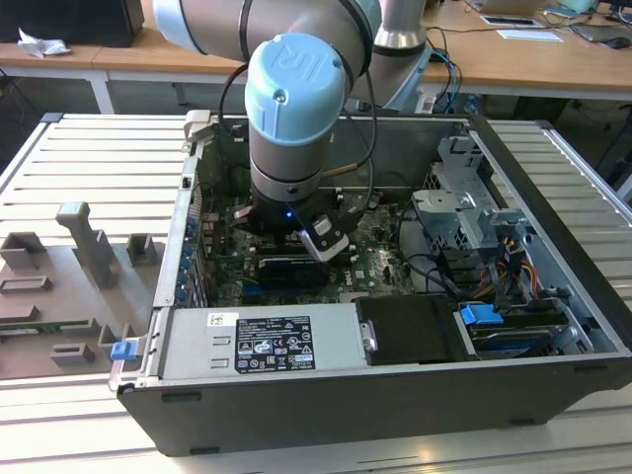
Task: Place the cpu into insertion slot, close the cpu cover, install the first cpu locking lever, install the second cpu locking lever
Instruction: 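Install the second cpu locking lever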
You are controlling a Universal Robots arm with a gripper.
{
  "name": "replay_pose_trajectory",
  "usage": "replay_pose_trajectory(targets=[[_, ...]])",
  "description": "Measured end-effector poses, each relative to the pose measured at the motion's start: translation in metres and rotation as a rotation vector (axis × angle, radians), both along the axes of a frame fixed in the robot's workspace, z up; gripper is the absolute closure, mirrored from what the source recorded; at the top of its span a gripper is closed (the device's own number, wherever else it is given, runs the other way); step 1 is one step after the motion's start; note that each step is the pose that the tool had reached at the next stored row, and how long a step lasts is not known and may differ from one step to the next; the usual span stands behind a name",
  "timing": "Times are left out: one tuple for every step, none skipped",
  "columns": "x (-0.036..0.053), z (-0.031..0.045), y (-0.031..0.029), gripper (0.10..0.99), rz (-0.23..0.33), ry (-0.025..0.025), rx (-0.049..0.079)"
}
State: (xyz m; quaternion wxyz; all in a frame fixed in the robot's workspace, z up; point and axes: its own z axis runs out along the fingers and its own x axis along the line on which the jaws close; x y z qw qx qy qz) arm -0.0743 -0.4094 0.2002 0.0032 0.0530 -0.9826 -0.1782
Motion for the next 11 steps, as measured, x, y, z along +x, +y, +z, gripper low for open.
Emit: replay_pose_trajectory(targets=[[0.0,0.0027,0.0,0.98,0.0,0.0,0.0],[0.0,0.005,0.0,0.98,0.0,0.0001,0.0],[0.0,0.0062,0.0,0.98,0.0,0.0001,0.0],[0.0,0.0072,0.0,0.98,0.0,0.0,0.0],[0.0,0.0084,0.0,0.98,0.0,0.0001,0.0],[0.0,0.0097,0.0,0.98,0.0,0.0001,0.0],[0.0,0.0108,0.0,0.98,0.0,0.0001,0.0],[0.0,0.0116,0.0,0.98,0.0,0.0001,0.0],[0.0,0.012,0.0,0.98,0.0,0.0,0.0],[0.0,0.0119,0.0,0.98,0.0,-0.0001,0.0],[0.0,0.012,0.0001,0.98,0.0,-0.0001,0.0]])
